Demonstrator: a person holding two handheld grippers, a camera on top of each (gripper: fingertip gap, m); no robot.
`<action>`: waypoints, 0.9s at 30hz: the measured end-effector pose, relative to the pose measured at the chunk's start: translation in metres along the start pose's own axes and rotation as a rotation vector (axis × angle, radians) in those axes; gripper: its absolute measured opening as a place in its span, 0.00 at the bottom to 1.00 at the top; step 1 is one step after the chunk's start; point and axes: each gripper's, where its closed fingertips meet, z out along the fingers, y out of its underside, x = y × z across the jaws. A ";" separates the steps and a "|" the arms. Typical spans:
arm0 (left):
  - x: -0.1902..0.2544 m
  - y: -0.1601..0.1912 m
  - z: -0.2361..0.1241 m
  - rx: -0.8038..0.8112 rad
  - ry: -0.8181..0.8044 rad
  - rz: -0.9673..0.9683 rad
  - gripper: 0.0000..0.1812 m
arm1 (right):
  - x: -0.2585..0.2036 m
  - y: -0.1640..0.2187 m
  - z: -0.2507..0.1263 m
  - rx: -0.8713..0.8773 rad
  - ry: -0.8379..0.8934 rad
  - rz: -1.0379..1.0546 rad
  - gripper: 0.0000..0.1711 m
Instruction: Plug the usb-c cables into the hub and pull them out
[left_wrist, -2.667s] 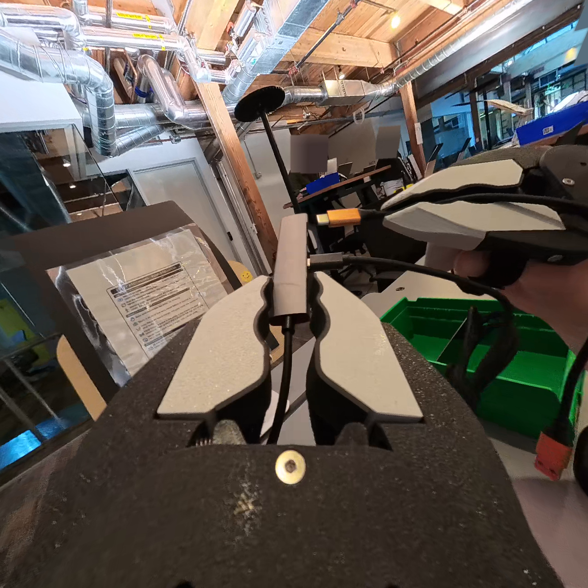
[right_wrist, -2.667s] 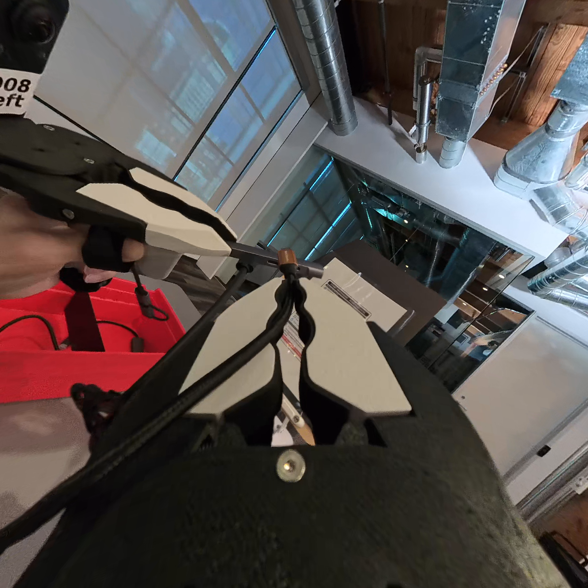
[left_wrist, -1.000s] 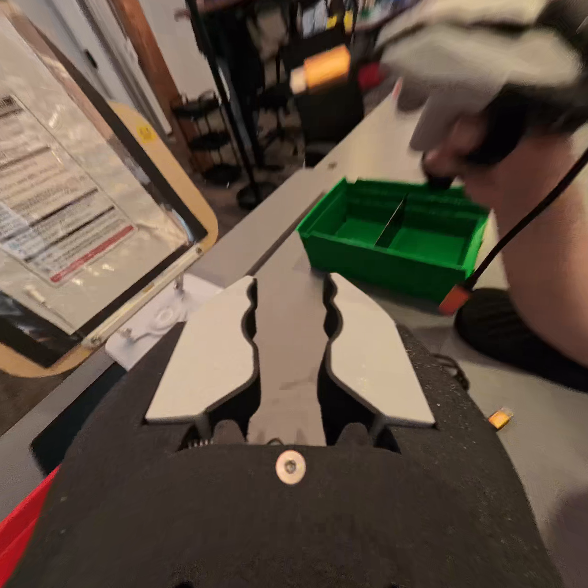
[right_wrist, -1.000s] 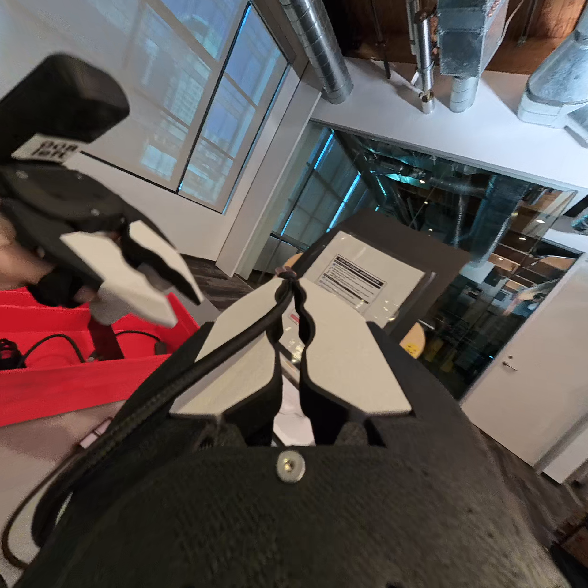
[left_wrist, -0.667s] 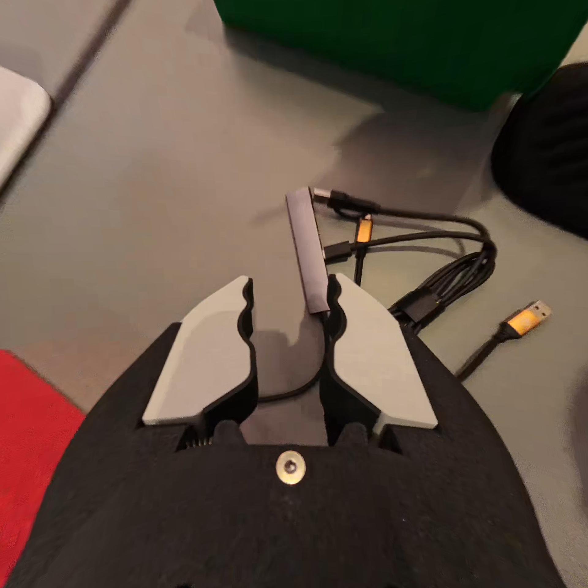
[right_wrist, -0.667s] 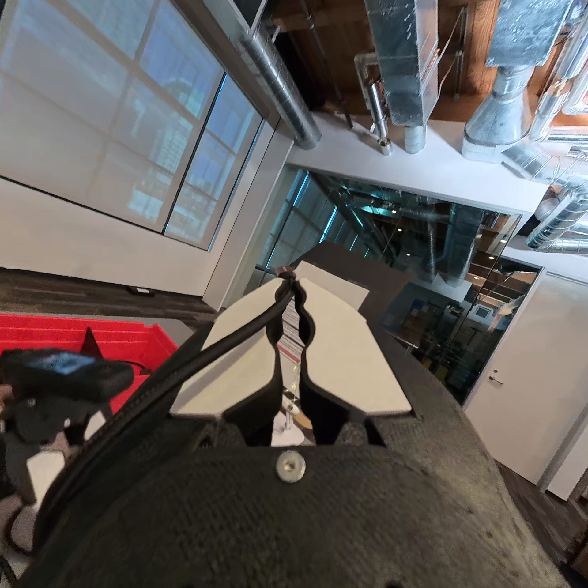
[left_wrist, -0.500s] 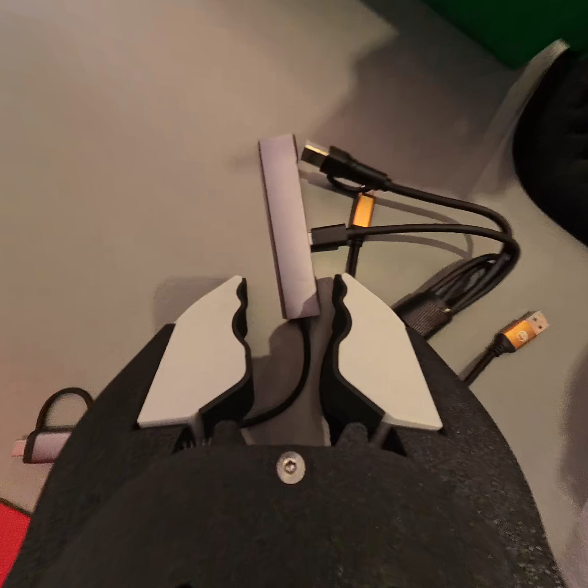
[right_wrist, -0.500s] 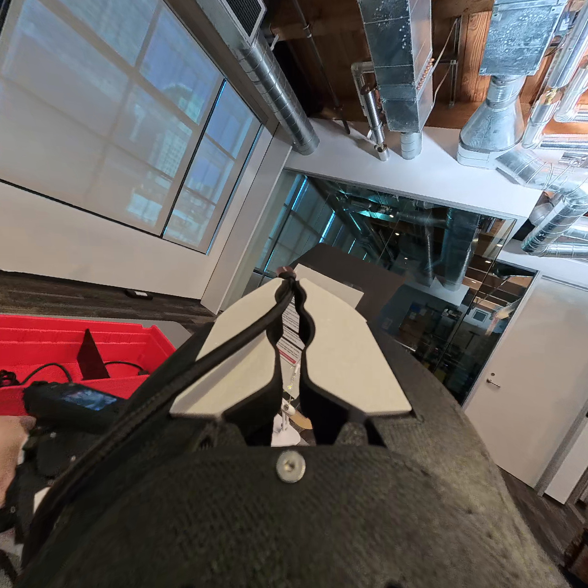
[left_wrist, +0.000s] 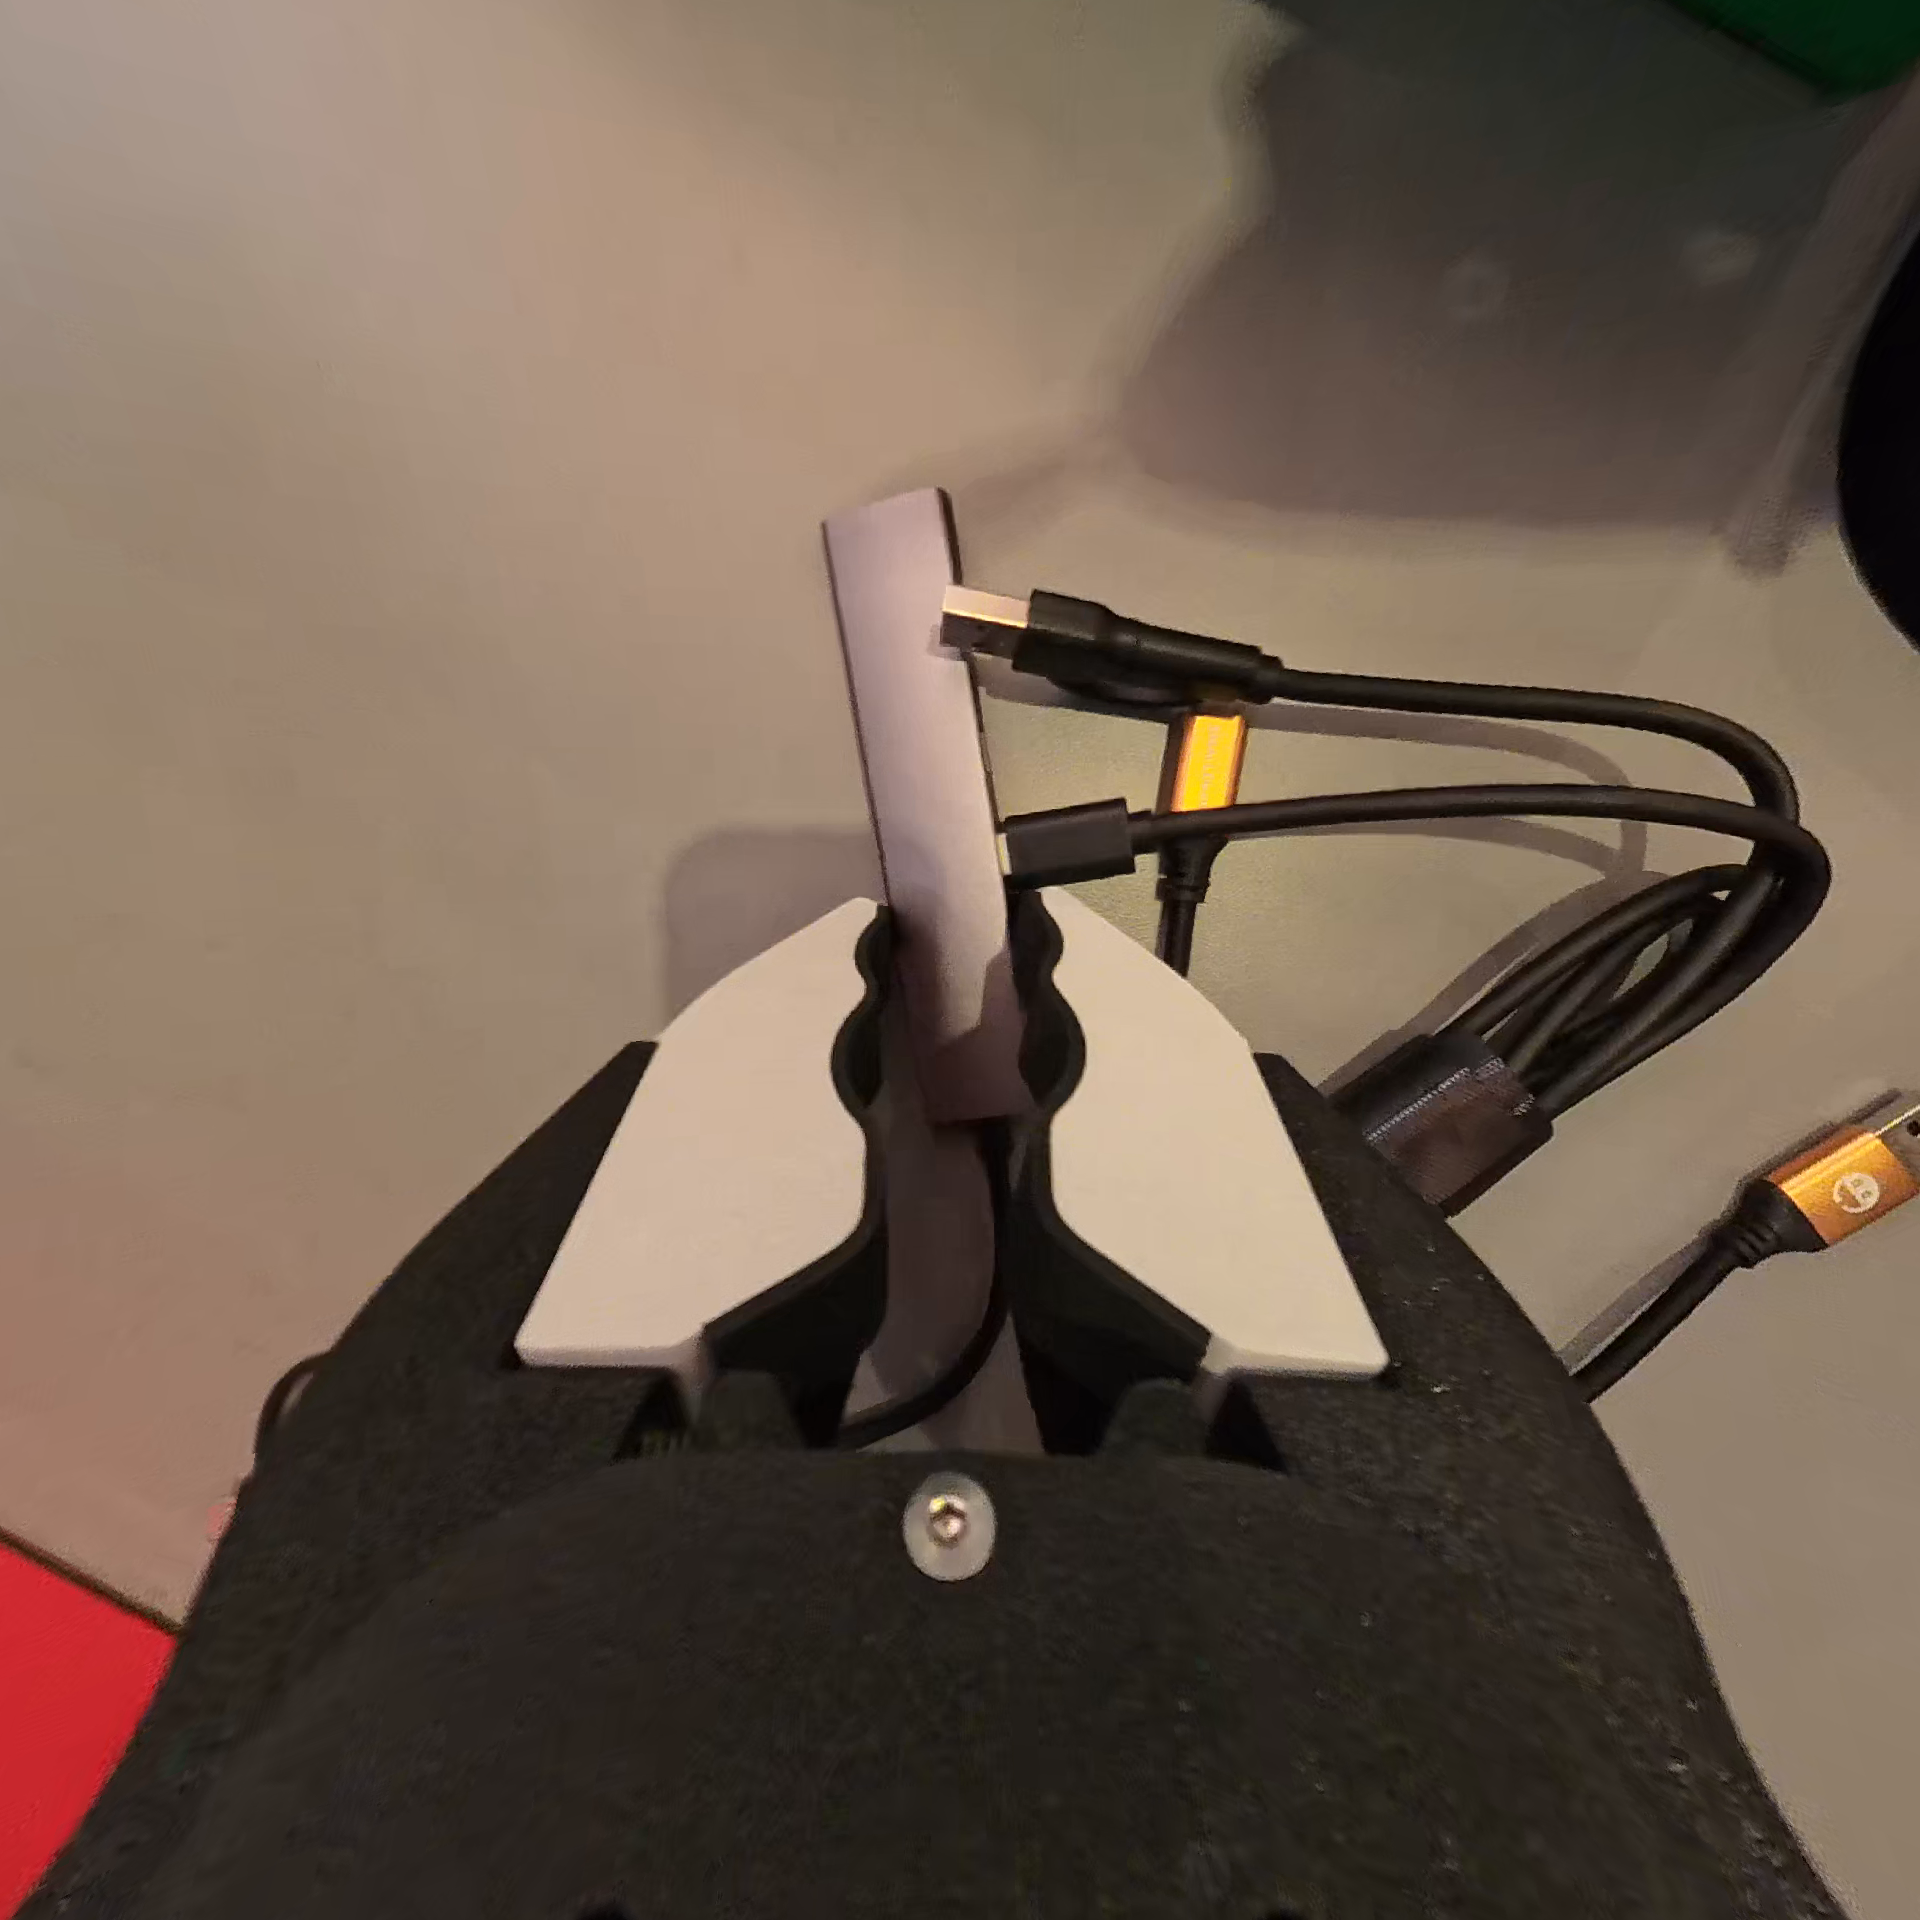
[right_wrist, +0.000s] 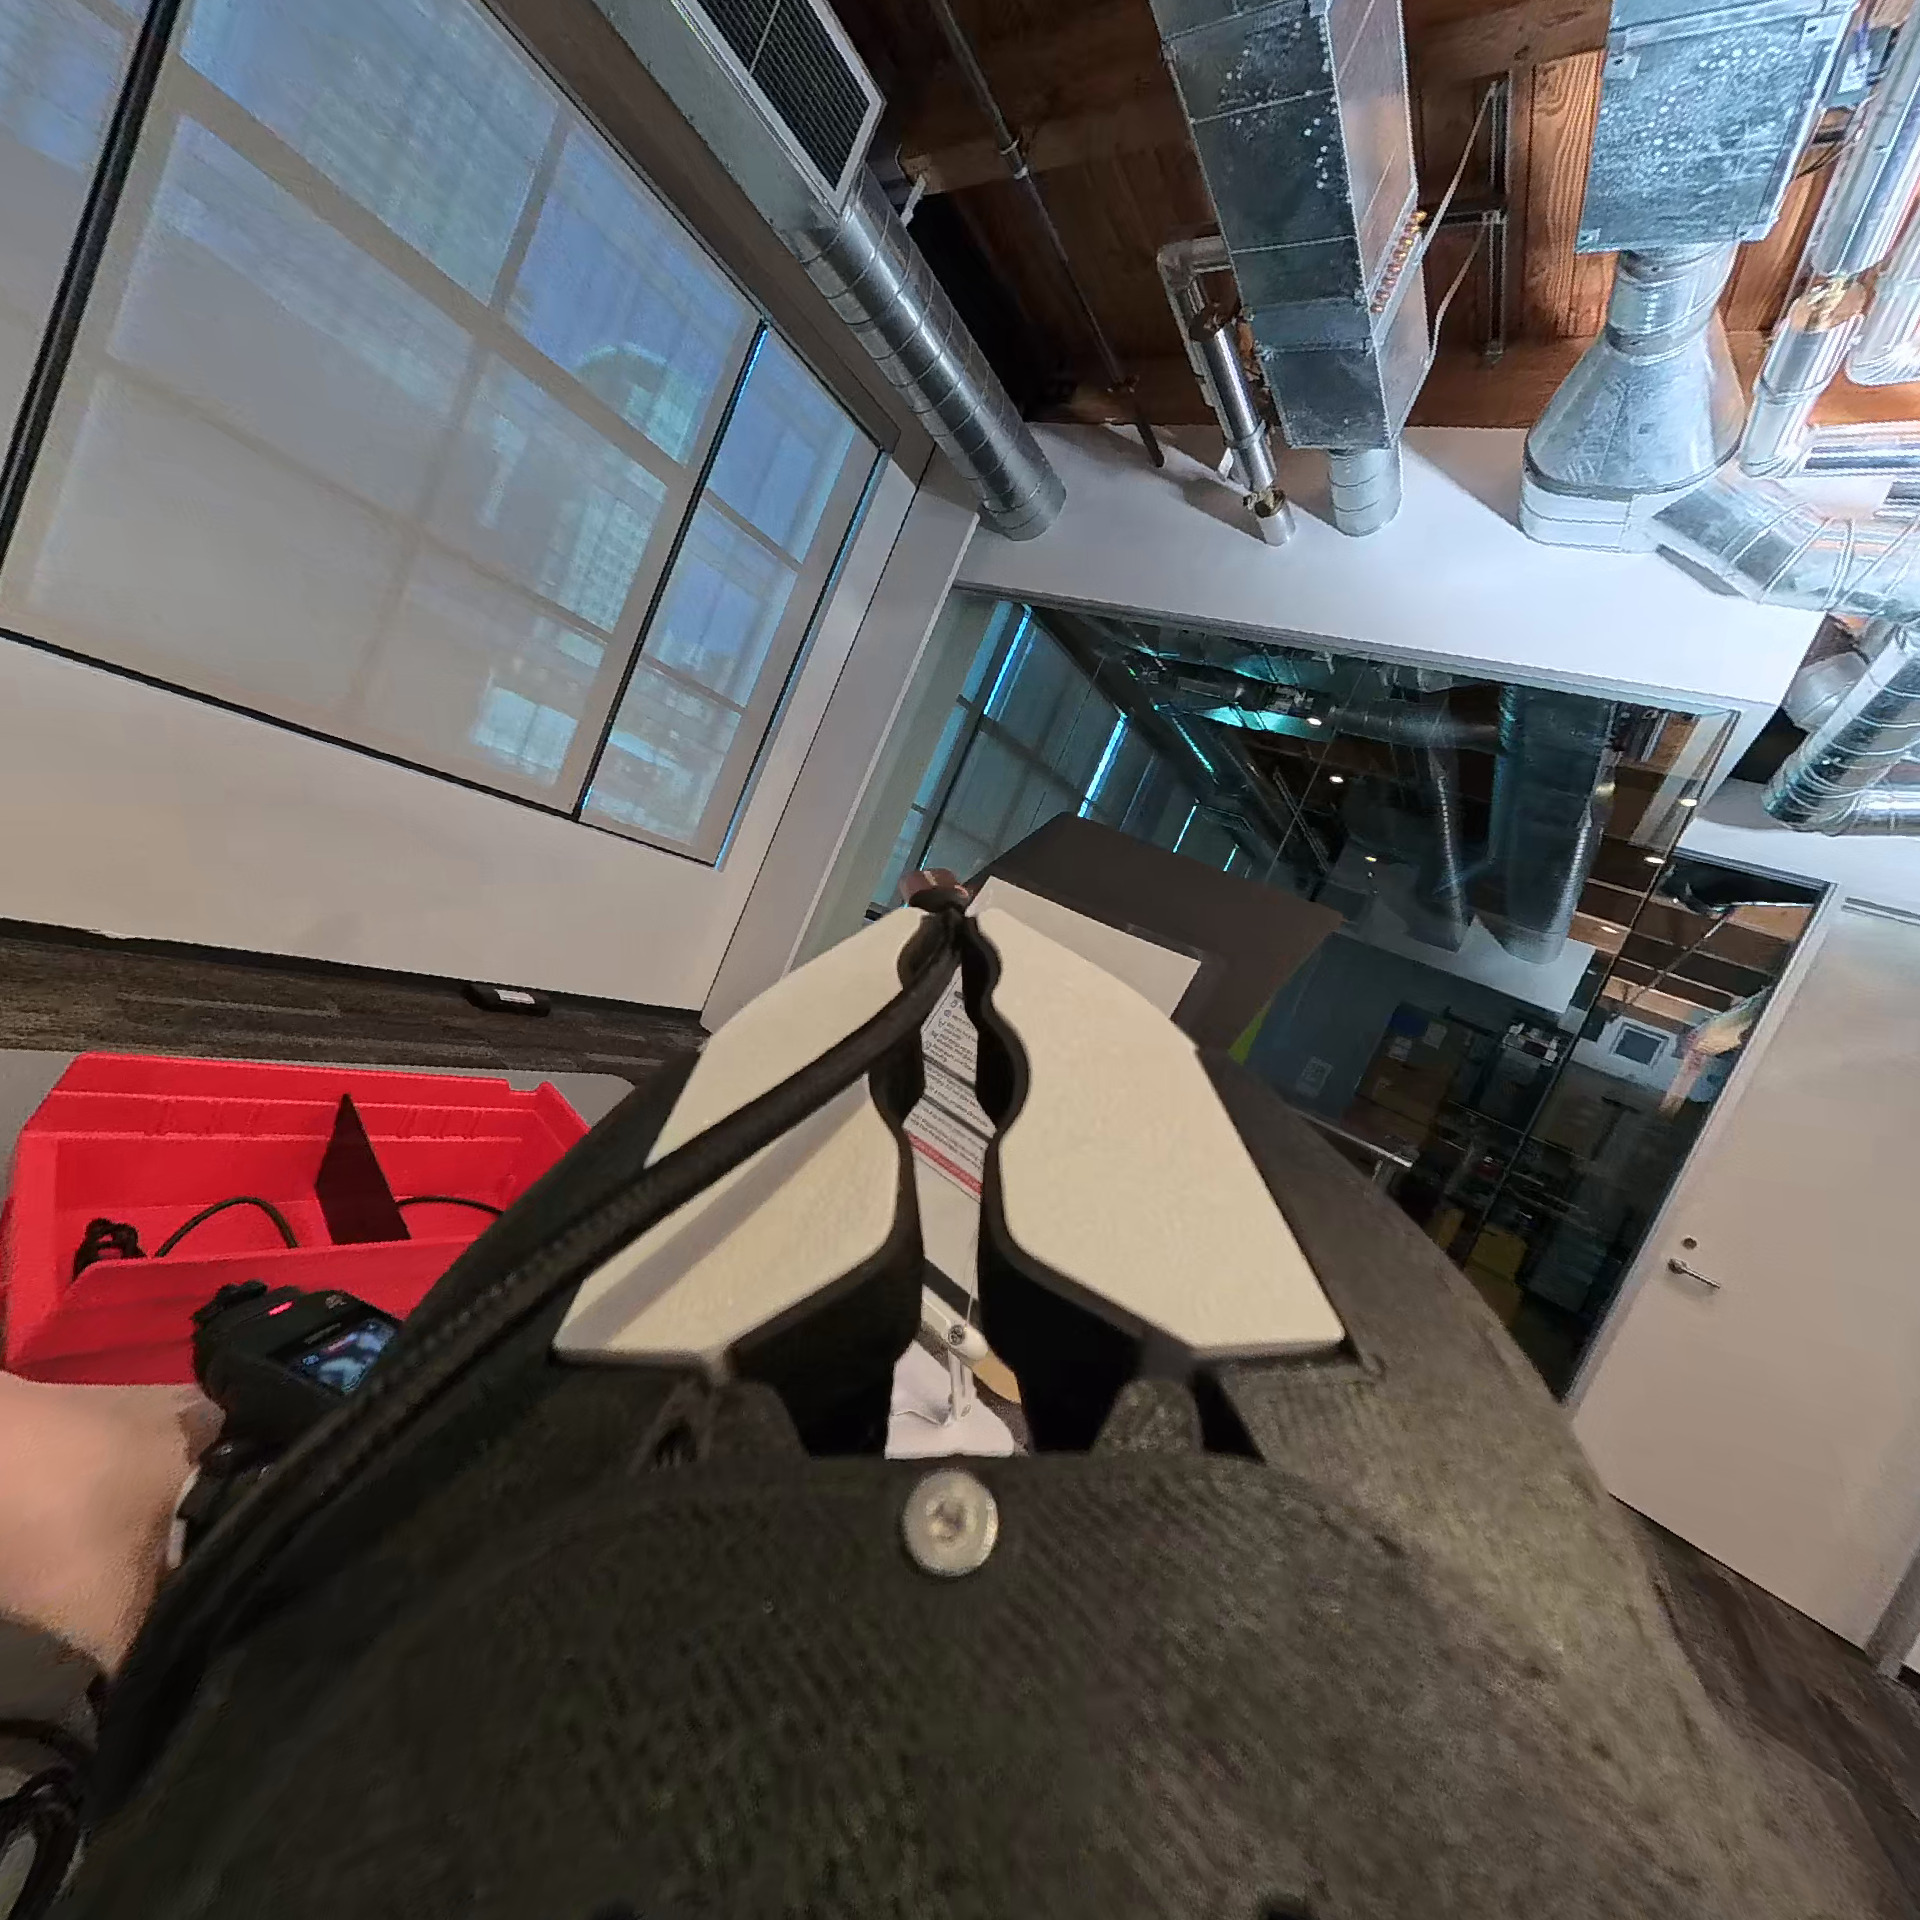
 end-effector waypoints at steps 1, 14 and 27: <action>0.000 0.000 0.000 0.001 -0.001 0.008 0.12 | 0.000 0.000 0.000 -0.001 -0.003 0.000 0.03; -0.040 -0.068 -0.148 0.623 -0.548 0.162 0.12 | -0.009 0.010 0.014 -0.038 -0.020 -0.027 0.03; -0.061 -0.127 -0.288 0.924 -0.859 0.290 0.12 | -0.103 0.052 0.056 -0.228 -0.347 -0.265 0.02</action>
